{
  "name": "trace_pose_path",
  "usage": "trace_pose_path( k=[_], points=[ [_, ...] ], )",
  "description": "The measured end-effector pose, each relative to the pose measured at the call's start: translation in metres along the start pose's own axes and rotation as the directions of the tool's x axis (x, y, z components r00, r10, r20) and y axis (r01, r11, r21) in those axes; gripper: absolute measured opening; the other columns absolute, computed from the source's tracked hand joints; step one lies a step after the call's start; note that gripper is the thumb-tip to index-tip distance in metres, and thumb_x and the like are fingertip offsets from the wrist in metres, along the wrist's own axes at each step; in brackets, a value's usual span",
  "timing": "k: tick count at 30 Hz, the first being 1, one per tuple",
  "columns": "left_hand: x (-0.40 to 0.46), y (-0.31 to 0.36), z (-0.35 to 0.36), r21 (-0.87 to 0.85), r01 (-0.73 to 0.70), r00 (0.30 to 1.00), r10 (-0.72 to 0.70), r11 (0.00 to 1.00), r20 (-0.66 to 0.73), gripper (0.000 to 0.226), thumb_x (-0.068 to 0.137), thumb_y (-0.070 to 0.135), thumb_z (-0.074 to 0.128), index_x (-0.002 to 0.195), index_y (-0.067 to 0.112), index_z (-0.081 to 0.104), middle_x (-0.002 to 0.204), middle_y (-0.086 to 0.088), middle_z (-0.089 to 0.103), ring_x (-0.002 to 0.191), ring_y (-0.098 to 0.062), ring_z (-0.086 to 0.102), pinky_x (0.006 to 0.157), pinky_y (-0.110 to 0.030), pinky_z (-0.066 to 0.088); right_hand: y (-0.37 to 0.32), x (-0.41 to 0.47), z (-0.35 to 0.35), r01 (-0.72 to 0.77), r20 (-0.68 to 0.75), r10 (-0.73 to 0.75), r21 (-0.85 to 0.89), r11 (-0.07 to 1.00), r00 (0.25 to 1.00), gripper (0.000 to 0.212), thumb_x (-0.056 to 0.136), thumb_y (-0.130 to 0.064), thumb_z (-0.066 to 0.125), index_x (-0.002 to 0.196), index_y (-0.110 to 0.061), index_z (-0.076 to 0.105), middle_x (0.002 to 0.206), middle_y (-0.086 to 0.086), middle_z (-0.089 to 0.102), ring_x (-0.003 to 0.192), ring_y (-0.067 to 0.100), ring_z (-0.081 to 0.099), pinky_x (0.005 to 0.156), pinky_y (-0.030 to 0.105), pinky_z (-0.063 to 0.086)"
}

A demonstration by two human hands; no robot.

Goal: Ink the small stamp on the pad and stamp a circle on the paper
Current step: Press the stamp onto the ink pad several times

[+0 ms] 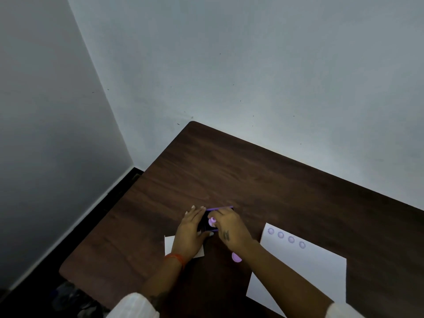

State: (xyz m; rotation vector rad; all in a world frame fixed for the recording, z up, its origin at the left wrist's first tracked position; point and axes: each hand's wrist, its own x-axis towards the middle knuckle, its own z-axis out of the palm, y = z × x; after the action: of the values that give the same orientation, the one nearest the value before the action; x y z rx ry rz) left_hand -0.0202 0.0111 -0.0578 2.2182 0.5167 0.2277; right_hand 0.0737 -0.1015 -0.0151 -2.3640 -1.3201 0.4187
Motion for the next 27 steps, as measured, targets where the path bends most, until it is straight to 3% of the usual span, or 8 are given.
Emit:
trace_pose_path(
  k=[4, 10, 13, 17, 20, 23, 27],
  points=[
    [0.001, -0.001, 0.002, -0.02, 0.013, 1.0, -0.013, 1.0, -0.007, 0.068, 0.076, 0.019, 0.073, 0.135, 0.014, 0.041, 0.145, -0.005, 0.043, 0.141, -0.02, 0.025, 0.118, -0.033, 0.012, 0.002, 0.0, 0.001, 0.046, 0.046, -0.041, -0.107, 0.993, 0.998, 0.028, 0.087, -0.004, 0.049, 0.114, -0.004, 0.056, 0.12, 0.017, 0.06, 0.113, 0.029, 0.052, 0.096, 0.035, 0.042],
    [0.001, -0.002, 0.002, -0.054, 0.005, 0.999, -0.007, 0.999, -0.034, 0.066, 0.074, 0.018, 0.075, 0.133, 0.014, 0.045, 0.142, -0.006, 0.047, 0.14, -0.022, 0.028, 0.118, -0.035, 0.014, -0.003, 0.0, 0.009, -0.045, -0.039, 0.041, -0.088, 0.995, 0.998, 0.035, 0.081, -0.001, 0.054, 0.116, -0.004, 0.056, 0.121, 0.016, 0.061, 0.115, 0.028, 0.052, 0.099, 0.033, 0.041],
    [0.001, -0.002, 0.002, -0.057, 0.011, 1.0, -0.012, 0.998, -0.026, 0.066, 0.074, 0.018, 0.075, 0.133, 0.014, 0.045, 0.143, -0.006, 0.046, 0.14, -0.022, 0.027, 0.118, -0.033, 0.014, 0.001, -0.001, 0.01, 0.021, -0.093, -0.032, -0.125, 0.992, 0.995, 0.033, 0.076, 0.001, 0.06, 0.109, -0.004, 0.06, 0.11, 0.016, 0.066, 0.104, 0.03, 0.059, 0.089, 0.033, 0.049],
    [0.001, -0.001, 0.001, -0.058, 0.02, 1.0, -0.021, 0.998, -0.017, 0.066, 0.074, 0.017, 0.074, 0.133, 0.015, 0.044, 0.143, -0.005, 0.045, 0.14, -0.021, 0.027, 0.118, -0.031, 0.012, 0.008, 0.002, 0.002, 0.113, 0.024, -0.11, -0.159, 0.981, 0.994, 0.025, 0.088, -0.006, 0.05, 0.112, -0.005, 0.058, 0.117, 0.015, 0.063, 0.109, 0.028, 0.055, 0.094, 0.036, 0.046],
    [0.002, -0.001, 0.001, -0.062, 0.026, 1.0, -0.027, 0.998, -0.006, 0.067, 0.074, 0.017, 0.074, 0.133, 0.015, 0.044, 0.143, -0.005, 0.045, 0.141, -0.021, 0.026, 0.117, -0.031, 0.011, 0.0, 0.002, -0.002, 0.026, -0.057, -0.028, -0.049, 0.998, 0.998, 0.018, 0.081, 0.003, 0.054, 0.094, -0.001, 0.065, 0.1, 0.02, 0.068, 0.094, 0.031, 0.061, 0.083, 0.035, 0.049],
    [0.002, -0.001, 0.0, -0.076, 0.032, 0.999, -0.032, 0.997, 0.0, 0.067, 0.073, 0.017, 0.075, 0.132, 0.016, 0.045, 0.143, -0.004, 0.046, 0.141, -0.021, 0.026, 0.117, -0.031, 0.012, -0.005, 0.012, -0.01, -0.107, -0.105, 0.12, 0.117, 0.987, 0.987, 0.012, 0.079, 0.002, 0.053, 0.074, 0.005, 0.063, 0.079, 0.023, 0.068, 0.074, 0.035, 0.062, 0.066, 0.032, 0.042],
    [0.002, -0.002, 0.0, -0.073, 0.029, 1.0, -0.03, 0.997, -0.006, 0.067, 0.073, 0.016, 0.075, 0.132, 0.017, 0.046, 0.143, -0.003, 0.046, 0.141, -0.021, 0.026, 0.118, -0.033, 0.013, -0.007, 0.015, -0.01, -0.068, -0.066, 0.067, -0.015, 0.998, 0.996, 0.008, 0.079, 0.001, 0.055, 0.082, 0.001, 0.062, 0.089, 0.018, 0.066, 0.084, 0.029, 0.058, 0.067, 0.027, 0.037]
  ],
)
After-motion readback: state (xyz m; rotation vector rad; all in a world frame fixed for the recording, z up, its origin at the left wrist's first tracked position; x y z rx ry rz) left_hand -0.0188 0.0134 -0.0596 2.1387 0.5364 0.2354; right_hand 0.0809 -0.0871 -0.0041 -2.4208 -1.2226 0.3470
